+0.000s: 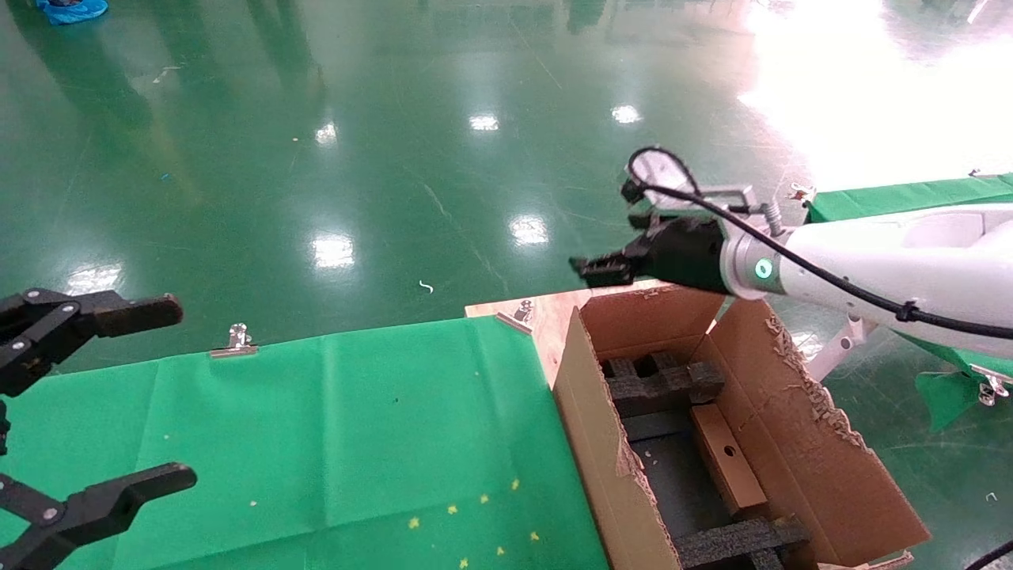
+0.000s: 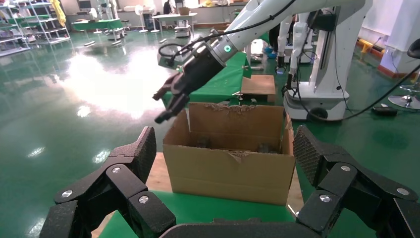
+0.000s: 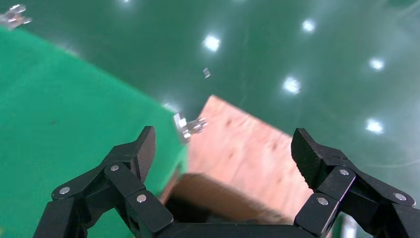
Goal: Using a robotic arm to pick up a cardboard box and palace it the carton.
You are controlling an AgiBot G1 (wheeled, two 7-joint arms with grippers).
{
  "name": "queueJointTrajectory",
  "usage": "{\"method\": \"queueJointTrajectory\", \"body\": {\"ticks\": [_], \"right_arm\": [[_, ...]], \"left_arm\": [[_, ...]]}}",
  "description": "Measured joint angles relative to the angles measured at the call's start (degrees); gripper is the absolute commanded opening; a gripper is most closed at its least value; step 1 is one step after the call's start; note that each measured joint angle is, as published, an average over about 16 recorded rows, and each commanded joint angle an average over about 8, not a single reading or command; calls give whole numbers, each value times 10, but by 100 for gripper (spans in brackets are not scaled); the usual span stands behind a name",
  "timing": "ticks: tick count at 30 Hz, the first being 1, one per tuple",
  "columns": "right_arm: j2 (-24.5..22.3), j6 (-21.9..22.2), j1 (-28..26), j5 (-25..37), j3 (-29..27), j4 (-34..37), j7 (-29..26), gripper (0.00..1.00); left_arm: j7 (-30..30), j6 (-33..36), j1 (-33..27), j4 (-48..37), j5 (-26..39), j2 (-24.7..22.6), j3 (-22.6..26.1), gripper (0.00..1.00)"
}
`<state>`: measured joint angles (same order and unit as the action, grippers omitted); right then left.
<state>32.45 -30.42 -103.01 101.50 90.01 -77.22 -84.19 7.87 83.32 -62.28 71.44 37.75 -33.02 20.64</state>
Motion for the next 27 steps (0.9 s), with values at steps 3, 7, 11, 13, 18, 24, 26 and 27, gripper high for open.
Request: {"method": "queueJointTrajectory", "body": {"ticks": [3, 7, 11, 13, 18, 24, 26, 27], "right_arm": [[2, -36, 27, -39, -48, 2, 48, 100], [4, -84, 63, -90, -112, 6, 111, 100], [6, -131, 99, -142, -176, 9, 175, 100], [7, -155, 116, -168, -208, 10, 206, 100], [10, -215, 161, -232, -288, 14, 286, 100], [13, -287, 215, -309, -384, 19, 381, 100], [14, -311, 233, -335, -416, 20, 413, 100], [15, -323, 242, -348, -432, 21, 429, 100]], "left_arm": [[0, 0, 0, 0, 0, 0, 0, 100], [0, 0, 0, 0, 0, 0, 0, 100], [0, 0, 0, 0, 0, 0, 0, 100], [0, 0, 0, 0, 0, 0, 0, 100], [0, 0, 0, 0, 0, 0, 0, 100], [0, 0, 0, 0, 0, 0, 0, 100], [0, 0, 0, 0, 0, 0, 0, 100], [0, 0, 0, 0, 0, 0, 0, 100]]}}
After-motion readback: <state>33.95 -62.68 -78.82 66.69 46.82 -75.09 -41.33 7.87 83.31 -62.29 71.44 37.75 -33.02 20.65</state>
